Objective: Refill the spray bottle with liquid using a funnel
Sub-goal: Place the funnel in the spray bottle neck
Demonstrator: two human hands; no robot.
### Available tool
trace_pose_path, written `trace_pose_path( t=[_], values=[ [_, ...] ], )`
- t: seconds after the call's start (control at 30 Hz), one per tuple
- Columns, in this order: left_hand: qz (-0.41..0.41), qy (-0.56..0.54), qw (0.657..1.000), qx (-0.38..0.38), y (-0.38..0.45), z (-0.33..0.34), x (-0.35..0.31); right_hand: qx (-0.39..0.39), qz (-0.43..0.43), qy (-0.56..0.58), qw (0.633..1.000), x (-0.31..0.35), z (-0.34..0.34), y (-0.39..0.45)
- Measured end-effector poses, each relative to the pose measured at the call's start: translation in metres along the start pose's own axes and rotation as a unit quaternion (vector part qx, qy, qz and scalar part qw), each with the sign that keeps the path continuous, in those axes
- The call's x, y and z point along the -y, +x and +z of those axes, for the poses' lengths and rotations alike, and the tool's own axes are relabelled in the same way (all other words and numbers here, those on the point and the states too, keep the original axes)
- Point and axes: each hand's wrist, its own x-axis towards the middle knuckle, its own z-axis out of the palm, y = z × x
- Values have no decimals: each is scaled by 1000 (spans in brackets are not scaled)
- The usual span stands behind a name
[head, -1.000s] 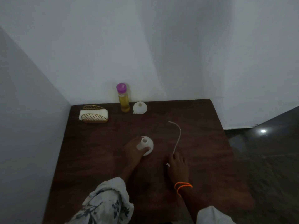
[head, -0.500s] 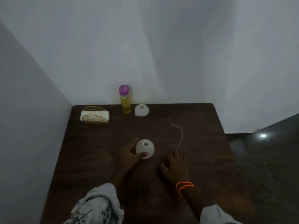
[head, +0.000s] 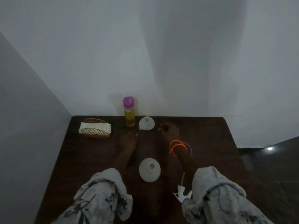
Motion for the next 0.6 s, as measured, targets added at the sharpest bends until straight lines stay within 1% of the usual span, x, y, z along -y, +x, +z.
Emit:
trace_pose_path(
  t=[0.1,0.2,0.3,0.4,0.47,0.5,0.6],
  values=[
    [-16,-11,1000,9,22,11,-6,21,-10,-10,1000,7,13,24],
    [11,-23,1000,14,42,26,1,34,-29,-21,999,10,27,38],
    [38,44,998,35,52,34,0,9,-31,-7,999,10,38,45],
    [44,43,997,40,62,44,6,-7,-30,4,1000,9,40,45],
    [14,-23,999,27,62,46,4,2,-19,2,1000,8,38,44],
    [-16,-41,999,24,61,45,2,6,-13,1,1000,9,35,42],
    [-69,-117,991,21,58,39,-1,8,-8,0,1000,13,24,37]
  ],
)
